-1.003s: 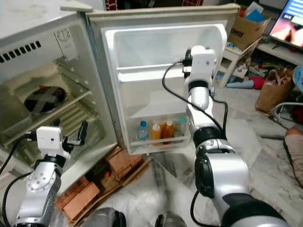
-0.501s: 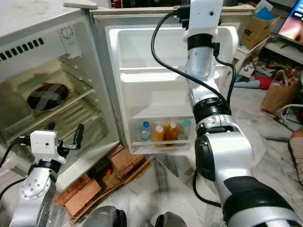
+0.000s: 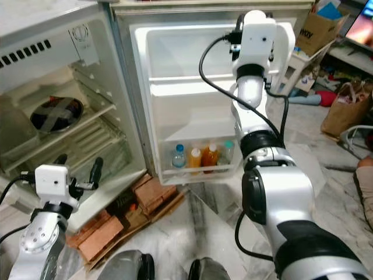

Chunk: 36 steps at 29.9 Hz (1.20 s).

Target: Restocking fridge

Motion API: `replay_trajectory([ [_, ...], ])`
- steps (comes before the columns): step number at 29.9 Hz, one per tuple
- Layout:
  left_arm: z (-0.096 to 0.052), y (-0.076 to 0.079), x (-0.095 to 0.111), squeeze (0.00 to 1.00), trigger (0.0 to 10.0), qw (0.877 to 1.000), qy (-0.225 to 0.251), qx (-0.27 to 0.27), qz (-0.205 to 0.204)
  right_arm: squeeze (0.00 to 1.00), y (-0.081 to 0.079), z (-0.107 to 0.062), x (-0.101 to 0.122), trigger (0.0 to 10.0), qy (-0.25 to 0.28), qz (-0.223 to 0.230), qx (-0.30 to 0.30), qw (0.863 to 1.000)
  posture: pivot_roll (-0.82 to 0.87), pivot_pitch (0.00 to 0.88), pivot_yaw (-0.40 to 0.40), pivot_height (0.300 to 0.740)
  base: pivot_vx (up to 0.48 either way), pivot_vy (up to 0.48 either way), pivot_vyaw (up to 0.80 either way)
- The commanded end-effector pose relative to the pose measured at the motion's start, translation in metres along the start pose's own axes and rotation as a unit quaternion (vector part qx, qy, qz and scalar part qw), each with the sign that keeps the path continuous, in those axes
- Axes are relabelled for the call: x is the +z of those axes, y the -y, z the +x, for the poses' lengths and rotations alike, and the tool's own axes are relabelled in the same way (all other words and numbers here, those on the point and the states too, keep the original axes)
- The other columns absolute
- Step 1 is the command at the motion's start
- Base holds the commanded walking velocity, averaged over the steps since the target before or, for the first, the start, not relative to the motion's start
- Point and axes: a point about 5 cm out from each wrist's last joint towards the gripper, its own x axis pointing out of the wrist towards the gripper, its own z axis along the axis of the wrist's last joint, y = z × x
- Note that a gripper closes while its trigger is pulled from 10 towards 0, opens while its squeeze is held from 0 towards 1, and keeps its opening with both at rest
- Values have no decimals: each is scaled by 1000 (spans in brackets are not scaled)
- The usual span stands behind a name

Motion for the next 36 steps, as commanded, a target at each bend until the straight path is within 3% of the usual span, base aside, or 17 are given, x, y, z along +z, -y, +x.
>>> replay_trajectory([
  [1,0,-3,4,0,10000,1000,2,-2,9,0,3,-14,-27,10000,-65,0,-9,998,260,101,0,740,0,0,0],
  [11,-1,-2,4,0,10000,1000,-2,-4,10,0,4,-28,-50,10000,-131,29,-17,991,263,92,-1,740,0,0,0],
  [15,0,-2,3,0,10000,1000,-3,-5,9,0,5,-27,-49,10000,-134,37,-17,990,256,85,-3,740,0,0,0],
  [16,1,-1,3,0,10000,1000,-4,-5,9,161,6,-26,-49,10000,-133,38,-16,990,251,80,-3,740,0,0,0],
  [17,4,-1,2,0,10000,1000,-4,-6,8,992,8,-22,-46,10000,-132,37,-14,990,246,76,-5,740,0,0,0],
  [25,14,4,2,0,10000,1000,0,-9,4,1000,9,0,-19,10000,-98,39,23,994,219,52,-13,740,0,0,0],
  [28,19,5,2,0,10000,1000,3,-8,2,1000,5,9,-3,10000,-63,29,44,997,210,41,-17,740,0,0,0],
  [36,27,0,6,0,10000,1000,11,2,7,1000,-1,18,18,10000,-14,12,72,997,196,45,-25,740,0,0,0],
])
